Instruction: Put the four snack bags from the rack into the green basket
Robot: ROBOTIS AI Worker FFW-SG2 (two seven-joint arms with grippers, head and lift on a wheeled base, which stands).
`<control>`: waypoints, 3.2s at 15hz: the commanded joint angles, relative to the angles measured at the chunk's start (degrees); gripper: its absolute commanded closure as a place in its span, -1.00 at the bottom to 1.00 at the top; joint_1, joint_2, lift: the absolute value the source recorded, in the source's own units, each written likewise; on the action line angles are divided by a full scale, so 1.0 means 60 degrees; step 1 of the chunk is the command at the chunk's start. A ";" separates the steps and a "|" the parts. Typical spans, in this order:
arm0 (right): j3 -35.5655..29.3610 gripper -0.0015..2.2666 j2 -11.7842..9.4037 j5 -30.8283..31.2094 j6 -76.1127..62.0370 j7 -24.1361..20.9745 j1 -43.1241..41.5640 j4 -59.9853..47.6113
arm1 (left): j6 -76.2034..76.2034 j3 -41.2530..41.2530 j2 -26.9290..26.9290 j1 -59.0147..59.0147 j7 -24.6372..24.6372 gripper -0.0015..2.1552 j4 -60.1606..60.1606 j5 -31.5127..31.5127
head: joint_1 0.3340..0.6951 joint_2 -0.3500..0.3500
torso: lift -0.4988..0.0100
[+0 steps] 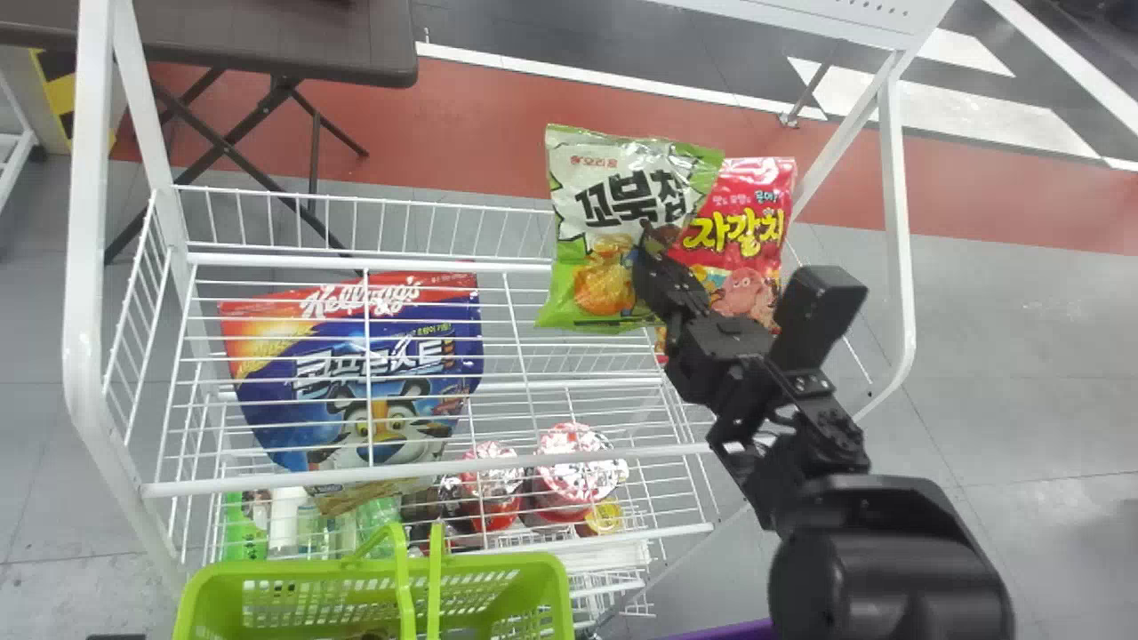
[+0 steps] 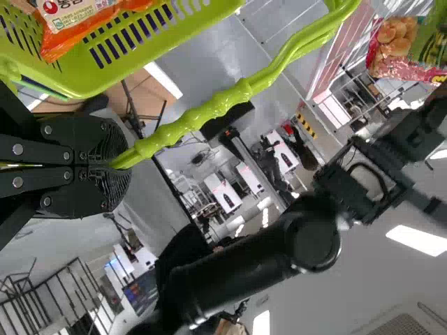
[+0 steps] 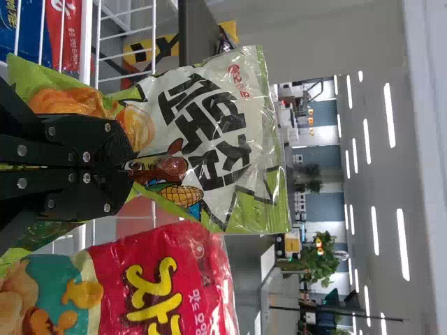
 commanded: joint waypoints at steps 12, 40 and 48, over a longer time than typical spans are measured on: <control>-0.2359 0.95 0.0804 -0.2084 1.0346 0.2120 0.3119 -0.4318 | 0.0000 0.0262 -0.0088 0.0046 0.0075 0.88 0.0029 0.0212 | 1.00 -1.00 | 0.93; -0.0265 -0.94 0.0648 -0.0619 0.6713 0.2003 0.3075 -0.2252 | -0.0058 0.0175 -0.0117 0.0090 0.0032 0.88 0.0014 0.0183 | 1.00 -1.00 | 0.93; -0.0572 -0.94 0.0648 -0.0400 0.1147 0.1402 0.2357 -0.1637 | -0.0058 0.0131 -0.0117 0.0060 0.0075 0.88 0.0014 0.0153 | 1.00 -1.00 | 0.93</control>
